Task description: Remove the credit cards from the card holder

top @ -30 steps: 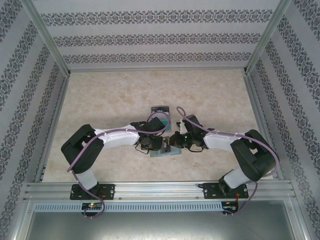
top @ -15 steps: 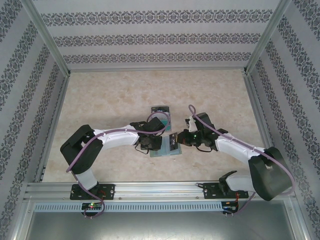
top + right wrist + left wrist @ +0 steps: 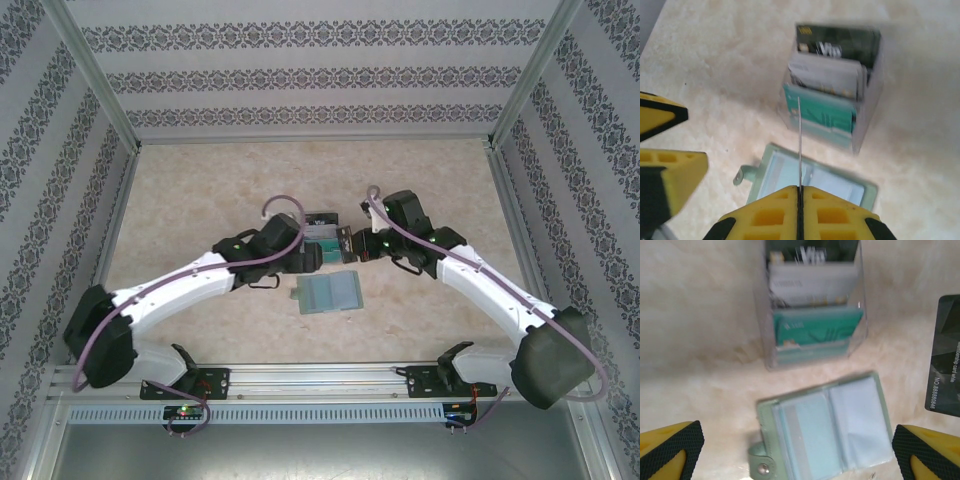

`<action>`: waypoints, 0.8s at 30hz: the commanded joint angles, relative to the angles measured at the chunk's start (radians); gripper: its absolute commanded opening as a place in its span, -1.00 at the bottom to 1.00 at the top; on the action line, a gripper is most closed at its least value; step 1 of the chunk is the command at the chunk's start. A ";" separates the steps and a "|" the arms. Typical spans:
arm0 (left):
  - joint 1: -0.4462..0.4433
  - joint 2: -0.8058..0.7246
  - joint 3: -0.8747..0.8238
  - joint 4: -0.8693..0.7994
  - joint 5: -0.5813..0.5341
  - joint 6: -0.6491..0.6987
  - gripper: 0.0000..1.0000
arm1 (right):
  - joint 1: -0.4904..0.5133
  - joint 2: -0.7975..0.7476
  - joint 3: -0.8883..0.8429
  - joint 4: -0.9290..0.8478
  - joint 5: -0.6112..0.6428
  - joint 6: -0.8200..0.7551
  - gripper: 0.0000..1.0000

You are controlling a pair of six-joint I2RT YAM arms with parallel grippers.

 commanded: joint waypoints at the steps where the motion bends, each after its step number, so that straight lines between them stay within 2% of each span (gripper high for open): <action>1: 0.061 -0.082 -0.047 -0.033 -0.072 0.015 0.99 | 0.027 0.056 0.088 -0.022 0.103 -0.241 -1.00; 6: 0.123 -0.201 -0.088 -0.045 -0.108 0.030 0.99 | 0.057 0.172 0.234 -0.050 0.151 -0.492 -1.00; 12: 0.168 -0.272 -0.117 -0.069 -0.130 0.048 0.99 | 0.088 0.348 0.448 -0.173 0.210 -0.758 -1.00; 17: 0.194 -0.304 -0.136 -0.076 -0.123 0.054 0.99 | 0.136 0.444 0.523 -0.226 0.278 -0.967 -1.00; 20: 0.202 -0.311 -0.148 -0.071 -0.104 0.055 0.99 | 0.157 0.488 0.539 -0.235 0.328 -1.042 -1.00; 24: 0.209 -0.315 -0.159 -0.071 -0.119 0.040 0.99 | 0.158 0.531 0.548 -0.213 0.370 -1.066 -1.00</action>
